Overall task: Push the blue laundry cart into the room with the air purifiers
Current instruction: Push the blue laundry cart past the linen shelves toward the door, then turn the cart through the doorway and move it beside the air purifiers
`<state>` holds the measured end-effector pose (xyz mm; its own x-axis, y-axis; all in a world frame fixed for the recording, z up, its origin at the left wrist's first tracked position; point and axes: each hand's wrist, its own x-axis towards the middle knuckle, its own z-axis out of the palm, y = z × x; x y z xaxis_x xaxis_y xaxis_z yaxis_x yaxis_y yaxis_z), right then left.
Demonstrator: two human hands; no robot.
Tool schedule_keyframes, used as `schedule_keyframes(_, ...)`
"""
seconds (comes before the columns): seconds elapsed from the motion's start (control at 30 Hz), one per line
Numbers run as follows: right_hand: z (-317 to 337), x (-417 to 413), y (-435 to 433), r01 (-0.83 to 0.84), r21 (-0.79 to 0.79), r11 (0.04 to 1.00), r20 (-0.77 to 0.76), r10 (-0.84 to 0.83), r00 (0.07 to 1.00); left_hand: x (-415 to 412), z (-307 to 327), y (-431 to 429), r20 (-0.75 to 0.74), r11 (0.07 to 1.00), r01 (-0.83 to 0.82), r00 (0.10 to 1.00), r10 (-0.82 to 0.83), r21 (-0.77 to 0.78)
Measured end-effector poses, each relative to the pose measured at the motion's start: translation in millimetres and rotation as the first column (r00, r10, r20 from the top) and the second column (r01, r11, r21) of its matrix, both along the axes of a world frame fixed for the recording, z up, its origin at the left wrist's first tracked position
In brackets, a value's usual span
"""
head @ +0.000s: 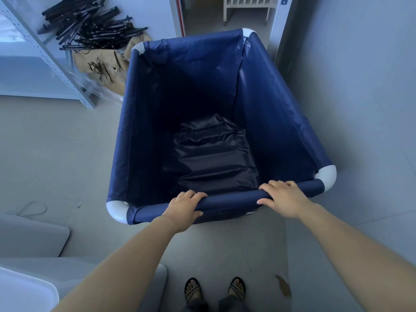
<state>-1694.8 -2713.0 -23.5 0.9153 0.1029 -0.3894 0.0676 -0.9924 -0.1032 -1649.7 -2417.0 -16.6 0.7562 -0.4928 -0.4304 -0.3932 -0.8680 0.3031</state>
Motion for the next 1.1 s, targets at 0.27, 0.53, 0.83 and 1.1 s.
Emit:
schedule_keyframes(0.27,6.5,-17.5,-15.0,0.045,-0.001,0.999,0.003,-0.045,0.999,-15.2,6.4,-22.3,-0.055,0.999,0.039,0.998,-0.04,-0.015)
schedule_keyframes(0.53,2.5,-13.3,63.5,-0.101,0.153,0.983,0.04,0.096,0.995,-11.7,13.3,-22.9,-0.086,0.988,0.147,0.985,-0.15,-0.037)
schedule_keyframes(0.83,9.0,-26.0,42.0,0.043,0.057,0.997,0.049,-0.046,0.998,38.4,12.3,21.3,0.016,0.947,0.32,0.947,-0.32,0.012)
schedule_keyframes(1.1,16.7,-39.4,29.5,0.311,-0.043,0.949,-0.011,-0.312,0.95,95.9,10.4,51.2,0.084,0.861,0.485,0.862,-0.5,0.153)
